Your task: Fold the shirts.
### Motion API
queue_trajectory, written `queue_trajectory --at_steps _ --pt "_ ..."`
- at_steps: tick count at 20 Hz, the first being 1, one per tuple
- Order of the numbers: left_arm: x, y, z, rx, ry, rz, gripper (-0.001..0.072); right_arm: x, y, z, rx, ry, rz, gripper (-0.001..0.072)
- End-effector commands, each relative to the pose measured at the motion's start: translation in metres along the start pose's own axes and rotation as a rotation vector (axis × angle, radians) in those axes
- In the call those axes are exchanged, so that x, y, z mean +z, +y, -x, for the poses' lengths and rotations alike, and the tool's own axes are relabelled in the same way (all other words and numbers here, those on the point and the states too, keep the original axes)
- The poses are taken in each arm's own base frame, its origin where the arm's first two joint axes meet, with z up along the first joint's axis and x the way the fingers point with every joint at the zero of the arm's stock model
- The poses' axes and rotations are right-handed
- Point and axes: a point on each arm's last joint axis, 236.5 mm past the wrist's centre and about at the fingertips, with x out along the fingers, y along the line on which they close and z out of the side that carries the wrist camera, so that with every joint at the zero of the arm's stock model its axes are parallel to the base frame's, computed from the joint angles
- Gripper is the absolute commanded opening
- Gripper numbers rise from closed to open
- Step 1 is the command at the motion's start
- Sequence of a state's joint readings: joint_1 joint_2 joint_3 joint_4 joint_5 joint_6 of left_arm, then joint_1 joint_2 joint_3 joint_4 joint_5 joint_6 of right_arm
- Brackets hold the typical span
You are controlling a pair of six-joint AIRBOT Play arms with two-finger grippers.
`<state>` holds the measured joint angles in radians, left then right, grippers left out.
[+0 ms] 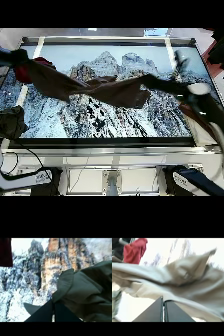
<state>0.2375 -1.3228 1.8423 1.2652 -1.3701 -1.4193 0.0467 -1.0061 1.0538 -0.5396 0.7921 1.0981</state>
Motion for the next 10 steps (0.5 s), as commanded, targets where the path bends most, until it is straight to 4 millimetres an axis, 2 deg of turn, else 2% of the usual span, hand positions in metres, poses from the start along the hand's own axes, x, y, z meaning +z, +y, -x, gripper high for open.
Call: queue_trajectory --at_steps 1,4,6,8,9,10 --pt "0.013 -0.045 0.093 -0.058 -0.172 -0.065 0.0011 0.057 0.044 0.126 -0.195 -0.187 0.278 0.0025" --pt "0.010 -0.090 0.176 -0.121 -0.342 -0.167 0.0012 0.084 0.116 0.215 -0.218 -0.409 0.450 0.0025" --pt "0.011 -0.113 0.227 -0.138 -0.482 -0.221 0.0012 0.095 0.149 0.253 -0.238 -0.505 0.533 0.0026" --pt "0.019 -0.122 0.266 -0.124 -0.623 -0.233 0.0011 0.105 0.155 0.266 -0.273 -0.530 0.574 0.0026" --pt "0.024 -0.123 0.276 -0.118 -0.667 -0.229 0.0011 0.112 0.149 0.267 -0.310 -0.531 0.588 0.0026" --pt "0.029 -0.122 0.277 -0.120 -0.683 -0.214 0.0011 0.119 0.136 0.264 -0.352 -0.518 0.593 0.0026"
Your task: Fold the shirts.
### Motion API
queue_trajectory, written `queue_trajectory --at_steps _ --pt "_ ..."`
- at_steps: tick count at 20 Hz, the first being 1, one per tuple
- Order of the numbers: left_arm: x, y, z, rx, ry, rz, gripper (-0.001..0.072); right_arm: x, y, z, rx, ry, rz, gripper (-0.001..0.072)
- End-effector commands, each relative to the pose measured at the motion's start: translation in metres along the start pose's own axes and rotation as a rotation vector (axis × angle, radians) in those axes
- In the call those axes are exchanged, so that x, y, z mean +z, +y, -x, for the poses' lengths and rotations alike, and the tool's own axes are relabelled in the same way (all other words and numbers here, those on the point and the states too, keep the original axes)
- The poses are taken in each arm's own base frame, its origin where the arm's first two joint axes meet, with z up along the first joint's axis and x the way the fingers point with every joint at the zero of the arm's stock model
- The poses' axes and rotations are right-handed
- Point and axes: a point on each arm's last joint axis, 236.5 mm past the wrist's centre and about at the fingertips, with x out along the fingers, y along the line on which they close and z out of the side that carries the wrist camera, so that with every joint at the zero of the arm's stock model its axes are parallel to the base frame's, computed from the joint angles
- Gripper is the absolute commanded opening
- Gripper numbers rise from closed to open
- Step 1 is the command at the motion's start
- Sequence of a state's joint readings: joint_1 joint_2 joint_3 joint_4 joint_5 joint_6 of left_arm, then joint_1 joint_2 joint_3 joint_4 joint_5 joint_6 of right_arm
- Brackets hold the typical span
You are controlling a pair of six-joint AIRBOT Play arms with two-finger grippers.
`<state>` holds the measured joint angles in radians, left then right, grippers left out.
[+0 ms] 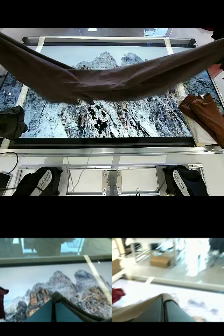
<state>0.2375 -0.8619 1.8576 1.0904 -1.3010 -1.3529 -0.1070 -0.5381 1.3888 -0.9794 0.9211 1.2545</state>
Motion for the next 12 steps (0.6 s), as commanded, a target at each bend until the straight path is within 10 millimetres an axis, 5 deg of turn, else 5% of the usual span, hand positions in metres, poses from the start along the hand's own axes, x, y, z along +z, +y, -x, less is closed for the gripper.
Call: queue_trajectory --at_steps 1,3,5,9,12 --pt "0.028 -0.009 0.020 0.001 -0.131 0.003 0.0010 0.012 -0.029 0.000 -0.123 0.004 0.074 0.0026" --pt "0.005 0.005 -0.015 -0.014 -0.017 0.064 0.0011 -0.018 -0.054 -0.038 -0.139 0.109 0.037 0.0027" --pt "-0.041 0.015 -0.065 -0.068 0.184 0.143 0.0011 -0.061 -0.078 -0.085 -0.129 0.232 -0.027 0.0026" --pt "-0.162 0.038 -0.167 -0.129 0.583 0.267 0.0011 -0.188 -0.119 -0.176 -0.093 0.512 -0.213 0.0026" --pt "-0.260 0.039 -0.245 -0.118 0.805 0.261 0.0011 -0.284 -0.149 -0.224 -0.115 0.649 -0.329 0.0026"
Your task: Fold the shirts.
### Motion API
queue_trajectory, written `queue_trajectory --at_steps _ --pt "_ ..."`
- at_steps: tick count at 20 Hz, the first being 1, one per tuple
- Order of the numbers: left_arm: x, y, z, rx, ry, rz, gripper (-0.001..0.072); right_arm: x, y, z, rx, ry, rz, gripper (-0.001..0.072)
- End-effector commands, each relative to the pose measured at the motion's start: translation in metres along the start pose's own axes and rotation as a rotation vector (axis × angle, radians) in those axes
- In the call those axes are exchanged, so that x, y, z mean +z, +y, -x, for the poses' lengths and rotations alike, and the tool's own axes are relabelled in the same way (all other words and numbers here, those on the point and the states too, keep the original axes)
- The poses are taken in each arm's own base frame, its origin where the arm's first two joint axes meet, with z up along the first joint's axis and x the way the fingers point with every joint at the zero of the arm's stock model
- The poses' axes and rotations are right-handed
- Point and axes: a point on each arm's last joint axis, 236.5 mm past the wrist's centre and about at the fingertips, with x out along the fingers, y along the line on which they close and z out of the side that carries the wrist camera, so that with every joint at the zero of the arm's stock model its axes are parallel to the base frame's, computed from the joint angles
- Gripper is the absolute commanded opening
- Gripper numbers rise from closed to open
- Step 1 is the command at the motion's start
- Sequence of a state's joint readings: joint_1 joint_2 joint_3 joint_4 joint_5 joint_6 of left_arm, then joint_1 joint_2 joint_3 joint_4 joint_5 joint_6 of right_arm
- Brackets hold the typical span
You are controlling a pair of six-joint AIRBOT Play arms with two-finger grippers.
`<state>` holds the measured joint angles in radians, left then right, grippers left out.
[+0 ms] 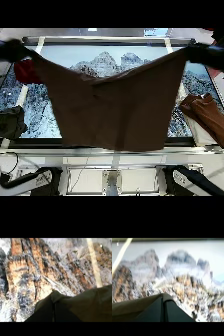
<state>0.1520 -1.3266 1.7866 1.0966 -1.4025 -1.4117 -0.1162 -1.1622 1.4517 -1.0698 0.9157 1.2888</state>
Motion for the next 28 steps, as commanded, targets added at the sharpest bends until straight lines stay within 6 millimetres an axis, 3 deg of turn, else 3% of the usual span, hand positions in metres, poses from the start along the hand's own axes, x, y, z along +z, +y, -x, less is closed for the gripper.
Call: queue_trajectory --at_steps 1,3,5,7,9,10,11,12,14,15,17,19,21,23,25,28 --pt "-0.041 0.037 -0.129 0.060 0.225 0.021 0.0011 -0.057 -0.042 -0.103 0.000 0.141 -0.148 0.0026" --pt "-0.032 0.062 -0.189 0.171 0.159 0.067 0.0011 -0.069 -0.060 -0.143 -0.019 0.114 -0.235 0.0026" --pt "-0.004 0.080 -0.222 0.250 -0.001 0.132 0.0011 -0.072 -0.074 -0.172 -0.051 0.057 -0.274 0.0026" --pt "0.027 0.085 -0.230 0.247 -0.153 0.207 0.0011 -0.072 -0.083 -0.192 -0.077 0.003 -0.301 0.0027" --pt "0.039 0.085 -0.229 0.239 -0.205 0.222 0.0016 -0.076 -0.081 -0.206 -0.079 -0.013 -0.319 0.0034" --pt "0.040 0.084 -0.228 0.235 -0.205 0.222 0.0183 -0.079 -0.077 -0.209 -0.069 -0.012 -0.338 0.0156" --pt "0.041 0.082 -0.225 0.236 -0.195 0.222 0.0544 -0.078 -0.076 -0.210 -0.066 -0.014 -0.345 0.0347" --pt "0.045 0.079 -0.219 0.236 -0.190 0.220 0.0720 -0.075 -0.075 -0.207 -0.061 -0.020 -0.351 0.0384" --pt "0.066 0.075 -0.185 0.258 -0.204 0.190 0.0711 -0.061 -0.080 -0.191 -0.061 -0.039 -0.352 0.0384" --pt "0.081 0.076 -0.155 0.294 -0.231 0.151 0.0711 -0.049 -0.083 -0.176 -0.060 -0.054 -0.349 0.0384" --pt "0.105 0.084 -0.072 0.439 -0.277 -0.007 0.0711 -0.026 -0.096 -0.133 -0.073 -0.073 -0.324 0.0384" --pt "0.109 0.102 0.029 0.689 -0.298 -0.162 0.0711 -0.006 -0.110 -0.075 -0.105 -0.077 -0.284 0.0383" --pt "0.088 0.120 0.113 0.845 -0.289 -0.142 0.0711 -0.010 -0.118 -0.015 -0.154 -0.015 -0.225 0.0383" --pt "0.045 0.133 0.150 0.857 -0.257 -0.015 0.0711 -0.038 -0.128 0.028 -0.242 0.117 -0.152 0.0383" --pt "-0.019 0.150 0.145 0.858 -0.125 0.055 0.0710 -0.081 -0.143 0.062 -0.337 0.245 -0.132 0.0384" --pt "-0.155 0.161 0.083 0.791 0.097 0.167 0.0710 -0.130 -0.148 0.084 -0.368 0.281 -0.219 0.0384"
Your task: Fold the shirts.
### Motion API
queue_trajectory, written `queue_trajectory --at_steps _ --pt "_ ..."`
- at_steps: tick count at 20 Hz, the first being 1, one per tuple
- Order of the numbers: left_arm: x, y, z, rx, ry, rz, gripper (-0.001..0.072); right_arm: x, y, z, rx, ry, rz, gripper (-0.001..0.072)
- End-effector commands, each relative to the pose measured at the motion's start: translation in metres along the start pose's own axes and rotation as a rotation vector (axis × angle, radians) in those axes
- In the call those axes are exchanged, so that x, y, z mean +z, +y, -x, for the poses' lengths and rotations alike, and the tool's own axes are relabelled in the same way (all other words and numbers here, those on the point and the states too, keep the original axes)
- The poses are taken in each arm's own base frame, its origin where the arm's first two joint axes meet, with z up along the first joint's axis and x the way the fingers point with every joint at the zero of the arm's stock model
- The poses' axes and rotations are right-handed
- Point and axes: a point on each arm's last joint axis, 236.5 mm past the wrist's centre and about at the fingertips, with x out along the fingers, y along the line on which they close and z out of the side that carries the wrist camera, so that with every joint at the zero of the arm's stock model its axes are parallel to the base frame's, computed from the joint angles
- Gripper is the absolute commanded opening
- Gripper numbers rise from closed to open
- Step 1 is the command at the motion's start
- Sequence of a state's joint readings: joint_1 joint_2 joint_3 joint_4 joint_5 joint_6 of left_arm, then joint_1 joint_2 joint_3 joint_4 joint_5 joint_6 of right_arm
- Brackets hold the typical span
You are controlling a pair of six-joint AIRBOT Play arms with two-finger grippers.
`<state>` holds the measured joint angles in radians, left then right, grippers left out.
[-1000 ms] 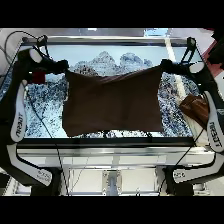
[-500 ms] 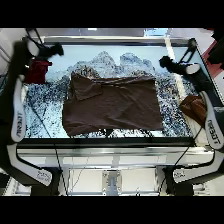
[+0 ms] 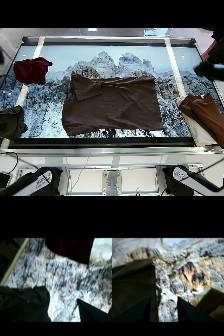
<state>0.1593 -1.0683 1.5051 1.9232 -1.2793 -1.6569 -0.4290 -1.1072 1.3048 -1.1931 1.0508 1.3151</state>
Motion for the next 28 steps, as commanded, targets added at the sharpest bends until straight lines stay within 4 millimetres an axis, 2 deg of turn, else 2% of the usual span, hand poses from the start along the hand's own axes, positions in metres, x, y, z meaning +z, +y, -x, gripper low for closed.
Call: queue_trajectory --at_steps 1,3,4,5,7,10,13,15,19,24,26,28 --pt "-0.159 -0.027 -0.032 -0.077 0.258 0.063 0.0710 -0.068 -0.025 0.023 -0.056 0.106 -0.072 0.0384" --pt "-0.233 -0.085 -0.047 -0.250 0.375 0.178 0.0709 -0.088 -0.018 0.025 -0.018 0.113 -0.125 0.0384" --pt "-0.260 -0.110 -0.050 -0.322 0.443 0.256 0.0710 -0.094 -0.013 0.027 -0.004 0.115 -0.129 0.0384" --pt "-0.280 -0.134 -0.053 -0.389 0.502 0.337 0.0710 -0.098 -0.008 0.029 0.010 0.110 -0.133 0.0384" --pt "-0.296 -0.162 -0.058 -0.469 0.560 0.445 0.0709 -0.099 0.004 0.034 0.049 0.098 -0.125 0.0384" --pt "-0.298 -0.183 -0.066 -0.537 0.604 0.509 0.0687 -0.095 0.013 0.041 0.077 0.073 -0.107 0.0384" --pt "-0.294 -0.213 -0.074 -0.644 0.646 0.574 0.0677 -0.095 0.015 0.042 0.085 0.071 -0.109 0.0384" --pt "-0.290 -0.220 -0.082 -0.659 0.649 0.624 0.0580 -0.096 0.019 0.043 0.099 0.080 -0.113 0.0384" --pt "-0.294 -0.218 -0.090 -0.643 0.642 0.599 0.0580 -0.099 0.022 0.043 0.112 0.091 -0.117 0.0384" --pt "-0.300 -0.216 -0.088 -0.626 0.671 0.585 0.0580 -0.100 0.026 0.044 0.126 0.097 -0.124 0.0384" --pt "-0.288 -0.218 -0.080 -0.654 0.676 0.561 0.0580 -0.103 0.027 0.044 0.131 0.110 -0.123 0.0384" --pt "-0.273 -0.212 -0.083 -0.644 0.633 0.527 0.0581 -0.103 0.027 0.044 0.132 0.111 -0.124 0.0384"
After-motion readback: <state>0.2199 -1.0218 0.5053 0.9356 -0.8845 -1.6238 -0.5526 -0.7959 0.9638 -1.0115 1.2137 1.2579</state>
